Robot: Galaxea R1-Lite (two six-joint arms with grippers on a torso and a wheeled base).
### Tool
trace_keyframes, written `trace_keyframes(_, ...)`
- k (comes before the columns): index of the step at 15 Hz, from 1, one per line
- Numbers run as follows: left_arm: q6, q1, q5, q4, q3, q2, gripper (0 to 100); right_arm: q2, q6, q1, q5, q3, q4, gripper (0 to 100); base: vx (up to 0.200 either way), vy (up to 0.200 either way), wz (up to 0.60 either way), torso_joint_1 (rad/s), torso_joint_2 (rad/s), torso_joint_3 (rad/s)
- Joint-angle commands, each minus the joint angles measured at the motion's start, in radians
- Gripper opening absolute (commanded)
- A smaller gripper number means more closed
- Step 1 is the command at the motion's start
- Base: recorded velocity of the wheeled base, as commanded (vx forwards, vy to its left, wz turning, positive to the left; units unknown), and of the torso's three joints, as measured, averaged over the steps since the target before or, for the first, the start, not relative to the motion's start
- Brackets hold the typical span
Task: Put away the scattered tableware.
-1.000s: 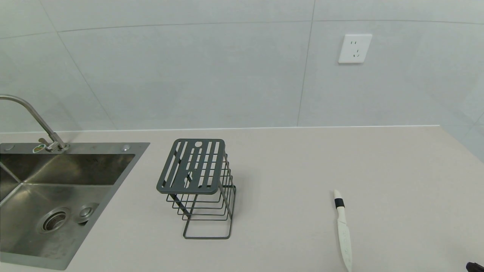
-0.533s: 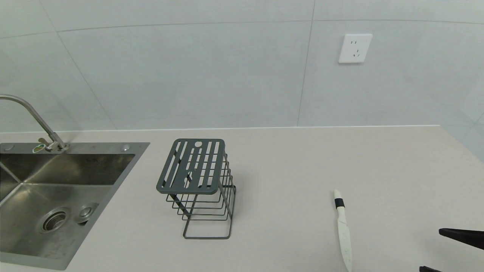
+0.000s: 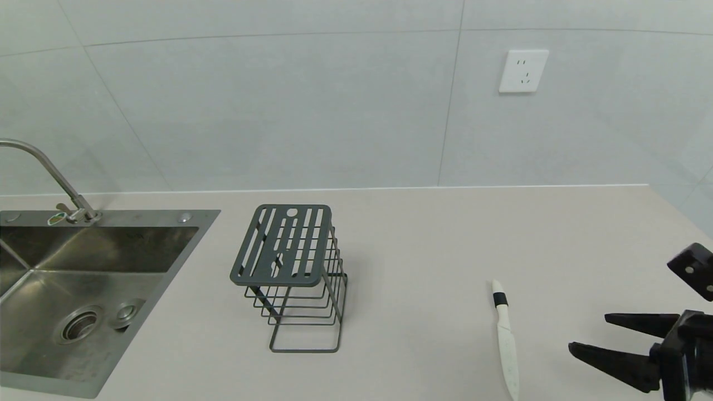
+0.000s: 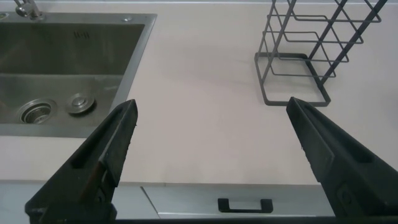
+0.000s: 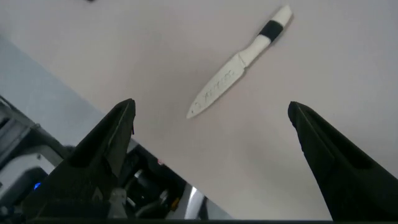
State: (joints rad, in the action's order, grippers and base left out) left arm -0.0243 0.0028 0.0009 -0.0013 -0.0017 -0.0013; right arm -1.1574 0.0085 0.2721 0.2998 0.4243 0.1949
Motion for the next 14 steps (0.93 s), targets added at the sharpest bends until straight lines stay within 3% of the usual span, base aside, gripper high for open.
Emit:
trace_keyframes(1, 0.001, 0.000, -0.001, 0.000, 0.000, 0.001, 100, -0.074, 0.064, 0.073, -0.051, 0.047, 0.003, 100, 0.000, 0.000, 0.00, 0.000, 0.00, 0.000)
trace_keyframes(5, 0.001, 0.000, -0.001, 0.000, 0.000, 0.001, 100, -0.153, 0.107, 0.159, -0.202, 0.205, 0.000, 100, 0.000, 0.000, 0.00, 0.000, 0.00, 0.000)
trace_keyframes(10, 0.004, 0.000, -0.001, 0.000, 0.000, 0.001, 100, -0.292, 0.263, 0.328, -0.455, 0.278, -0.022, 100, 0.000, 0.000, 0.00, 0.000, 0.00, 0.000)
trace_keyframes(14, 0.004, 0.000, -0.001, 0.000, 0.000, 0.001, 100, -0.390, 0.266, 0.349, -0.504, 0.241, -0.051, 100, 0.000, 0.000, 0.00, 0.000, 0.00, 0.000)
